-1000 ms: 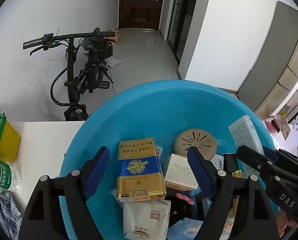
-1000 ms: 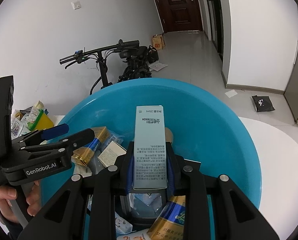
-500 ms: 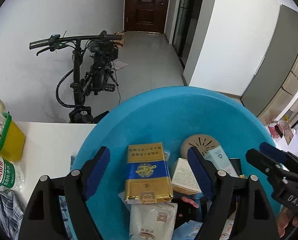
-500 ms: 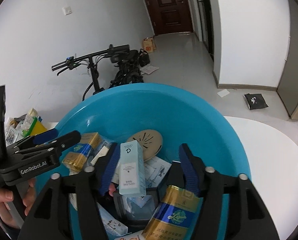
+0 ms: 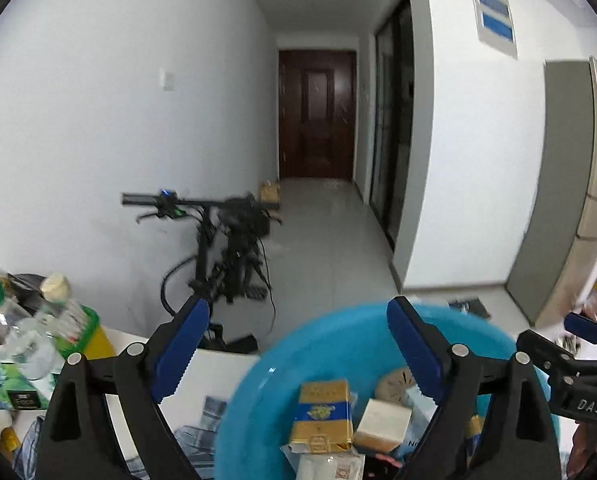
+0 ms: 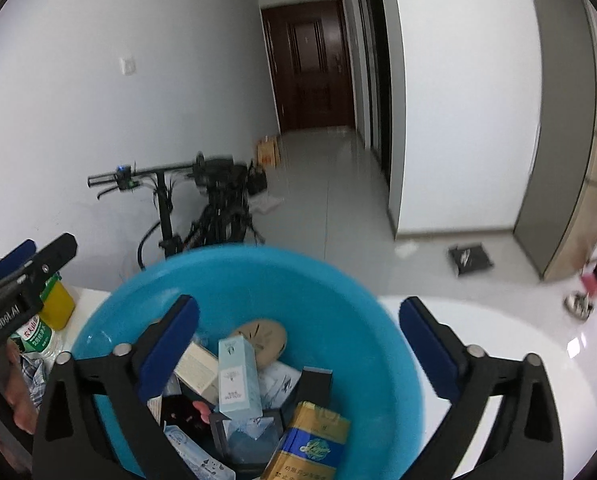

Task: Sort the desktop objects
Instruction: 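Raise both tools out of the basin and move back over the shirt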

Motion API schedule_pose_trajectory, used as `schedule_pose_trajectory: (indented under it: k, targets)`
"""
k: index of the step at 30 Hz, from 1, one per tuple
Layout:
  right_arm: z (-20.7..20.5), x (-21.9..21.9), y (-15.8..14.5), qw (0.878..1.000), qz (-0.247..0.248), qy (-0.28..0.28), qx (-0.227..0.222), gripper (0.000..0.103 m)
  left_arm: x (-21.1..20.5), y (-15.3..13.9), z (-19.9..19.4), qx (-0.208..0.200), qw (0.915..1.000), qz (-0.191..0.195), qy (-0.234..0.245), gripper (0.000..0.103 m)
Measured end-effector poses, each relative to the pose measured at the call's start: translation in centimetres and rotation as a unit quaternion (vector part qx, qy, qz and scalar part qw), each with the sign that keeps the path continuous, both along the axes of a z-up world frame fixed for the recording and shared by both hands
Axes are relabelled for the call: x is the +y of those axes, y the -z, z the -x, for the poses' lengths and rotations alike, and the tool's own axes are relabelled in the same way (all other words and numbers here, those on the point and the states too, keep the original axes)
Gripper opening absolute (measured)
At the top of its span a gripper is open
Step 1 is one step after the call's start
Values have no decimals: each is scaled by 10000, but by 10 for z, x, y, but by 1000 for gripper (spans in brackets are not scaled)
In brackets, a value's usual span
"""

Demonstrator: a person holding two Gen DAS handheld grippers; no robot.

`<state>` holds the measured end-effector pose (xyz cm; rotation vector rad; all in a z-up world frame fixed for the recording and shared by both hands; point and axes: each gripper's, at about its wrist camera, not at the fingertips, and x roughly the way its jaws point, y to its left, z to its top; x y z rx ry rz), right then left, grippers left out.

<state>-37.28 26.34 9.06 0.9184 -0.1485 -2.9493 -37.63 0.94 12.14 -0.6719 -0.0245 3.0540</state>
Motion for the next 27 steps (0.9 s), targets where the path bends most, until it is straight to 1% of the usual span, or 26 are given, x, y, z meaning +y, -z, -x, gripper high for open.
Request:
schedule_pose_trajectory:
  k: [1, 2, 5, 8, 11, 15, 18, 20, 23, 27]
  targets:
    - [-5, -1, -5, 9999, -49, 22, 122, 103, -2, -4, -4, 67, 10000, -44, 20, 95]
    - [-10, -1, -12, 9997, -92, 36, 241, 103, -5, -10, -10, 178, 9997, -119, 64, 103]
    - [-19, -1, -24, 9990, -93, 35, 434, 103, -9, -21, -24, 375, 9991, -157, 128, 103]
    - [-27, 7, -32, 9985, 33, 42, 550, 103, -7, -27, -31, 416, 9990, -68, 133, 103]
    - [-33, 14, -39, 9978, 194, 71, 631, 103, -4, -32, -35, 459, 9988, -57, 137, 103]
    - [-46, 18, -48, 9963, 334, 44, 786, 103, -4, -42, -54, 654, 9976, -201, 132, 103]
    - [-60, 20, -47, 9962, 345, 102, 790, 103, -6, -45, -71, 668, 9973, -258, 188, 103]
    - [-70, 20, -42, 9969, 345, 81, 707, 103, -8, -47, -81, 574, 9976, -222, 301, 103]
    - [-85, 22, -38, 9973, 429, 90, 584, 103, -8, -49, -98, 488, 9982, -196, 295, 103]
    - [-112, 22, -49, 9962, 613, 8, 617, 103, -10, -57, -132, 510, 9976, -261, 378, 103]
